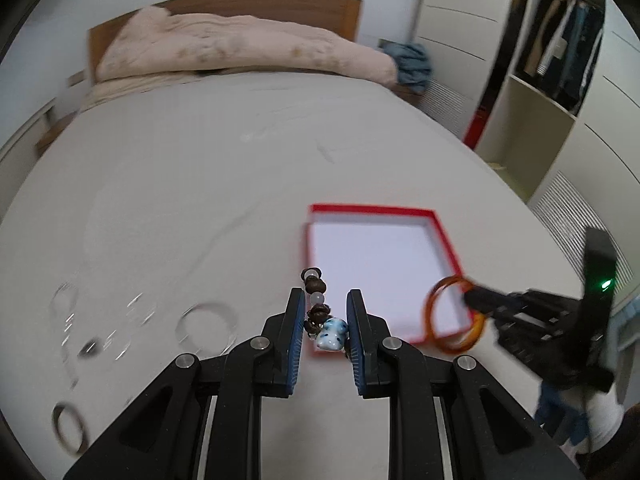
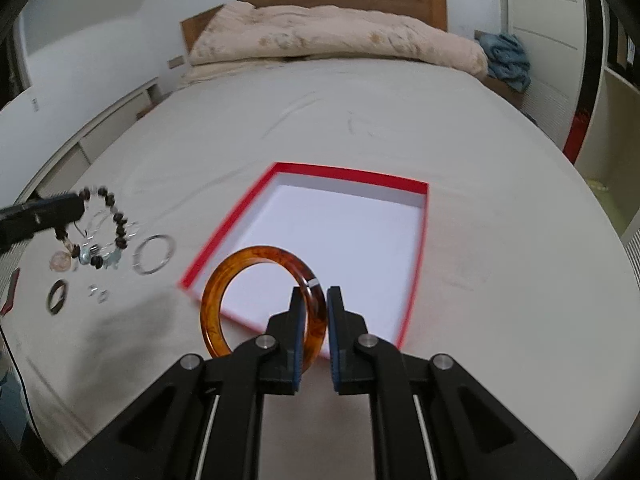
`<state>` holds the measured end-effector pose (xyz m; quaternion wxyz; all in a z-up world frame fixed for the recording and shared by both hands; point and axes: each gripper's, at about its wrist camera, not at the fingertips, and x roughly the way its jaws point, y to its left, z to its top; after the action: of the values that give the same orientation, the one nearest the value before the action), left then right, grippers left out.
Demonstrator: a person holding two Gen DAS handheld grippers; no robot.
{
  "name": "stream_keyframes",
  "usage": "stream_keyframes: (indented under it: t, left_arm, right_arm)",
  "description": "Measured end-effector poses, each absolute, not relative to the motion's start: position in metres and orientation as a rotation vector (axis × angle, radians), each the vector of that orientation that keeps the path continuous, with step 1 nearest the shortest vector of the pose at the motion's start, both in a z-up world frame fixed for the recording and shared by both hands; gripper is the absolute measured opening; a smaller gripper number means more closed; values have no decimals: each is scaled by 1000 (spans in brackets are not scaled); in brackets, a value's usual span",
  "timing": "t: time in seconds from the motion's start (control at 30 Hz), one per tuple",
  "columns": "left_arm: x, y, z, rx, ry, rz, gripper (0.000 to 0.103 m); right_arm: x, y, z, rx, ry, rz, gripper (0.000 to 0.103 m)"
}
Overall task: Organize jewelry
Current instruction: 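Carry both into the red box and open both tools to release them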
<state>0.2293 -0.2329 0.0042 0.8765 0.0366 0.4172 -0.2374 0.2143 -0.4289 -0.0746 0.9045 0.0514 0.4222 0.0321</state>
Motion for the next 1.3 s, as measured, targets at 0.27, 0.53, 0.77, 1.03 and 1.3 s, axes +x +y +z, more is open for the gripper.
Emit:
stream_keyframes:
  t: [0.27, 0.53, 0.77, 1.03, 1.3]
  left_arm:
    - [284, -293, -67, 112, 991, -544, 21]
    - [282, -292, -132, 154, 1095, -505, 20]
    - [266, -297, -137, 172, 1124, -464, 22]
    - [253, -295, -139, 106, 1186, -403, 22]
    - [247, -284, -139, 73, 1242, -345, 23]
  right_arm:
    - [265, -450, -118, 57, 962, 68, 10]
    - [272, -444, -142, -51, 997, 104, 9]
    - [275, -437, -147, -139, 1005, 117, 11]
    - [280, -440, -145, -122, 1005, 145, 12]
    - [271, -436, -135, -76, 984, 170, 35]
